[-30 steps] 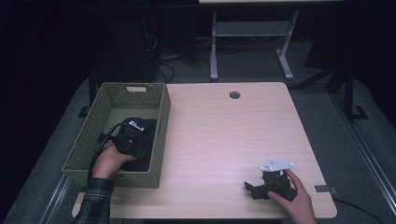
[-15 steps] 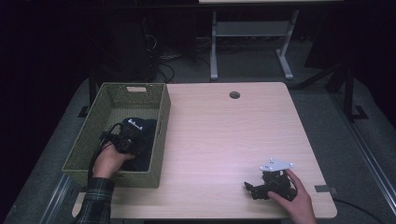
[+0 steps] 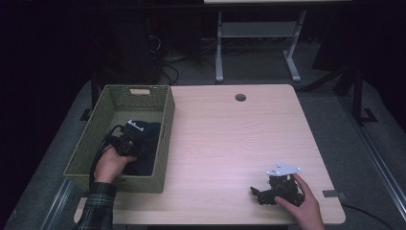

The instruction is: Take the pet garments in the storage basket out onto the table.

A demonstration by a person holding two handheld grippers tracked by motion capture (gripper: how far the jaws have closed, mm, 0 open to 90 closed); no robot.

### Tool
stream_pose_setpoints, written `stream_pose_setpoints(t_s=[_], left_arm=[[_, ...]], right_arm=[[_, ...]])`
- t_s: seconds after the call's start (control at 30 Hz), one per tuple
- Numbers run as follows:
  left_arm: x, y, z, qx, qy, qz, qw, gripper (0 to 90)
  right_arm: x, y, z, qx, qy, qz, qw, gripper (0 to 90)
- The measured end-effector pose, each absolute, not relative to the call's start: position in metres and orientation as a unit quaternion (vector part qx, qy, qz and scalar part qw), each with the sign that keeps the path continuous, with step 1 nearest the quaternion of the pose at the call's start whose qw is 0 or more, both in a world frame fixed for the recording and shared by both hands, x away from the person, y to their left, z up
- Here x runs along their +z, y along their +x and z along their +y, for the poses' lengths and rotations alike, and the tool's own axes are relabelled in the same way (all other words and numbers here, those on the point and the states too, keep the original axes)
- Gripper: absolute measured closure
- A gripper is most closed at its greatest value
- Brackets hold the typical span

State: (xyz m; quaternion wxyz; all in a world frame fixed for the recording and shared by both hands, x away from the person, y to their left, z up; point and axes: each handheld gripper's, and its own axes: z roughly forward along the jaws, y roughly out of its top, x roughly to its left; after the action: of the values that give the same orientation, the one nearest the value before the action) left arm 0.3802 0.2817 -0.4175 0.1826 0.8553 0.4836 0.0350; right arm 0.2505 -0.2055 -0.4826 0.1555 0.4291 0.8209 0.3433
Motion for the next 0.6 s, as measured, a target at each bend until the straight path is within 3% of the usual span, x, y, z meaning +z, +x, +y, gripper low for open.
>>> stream_pose_setpoints(t_s=[0.6], left_arm=[[-0.393, 0.375, 0.300, 0.054, 0.822, 0.487, 0.290, 71.4]], right_arm=[[-0.483, 0.251, -0.206, 0.343, 0.429, 0.821, 0.156, 0.0]])
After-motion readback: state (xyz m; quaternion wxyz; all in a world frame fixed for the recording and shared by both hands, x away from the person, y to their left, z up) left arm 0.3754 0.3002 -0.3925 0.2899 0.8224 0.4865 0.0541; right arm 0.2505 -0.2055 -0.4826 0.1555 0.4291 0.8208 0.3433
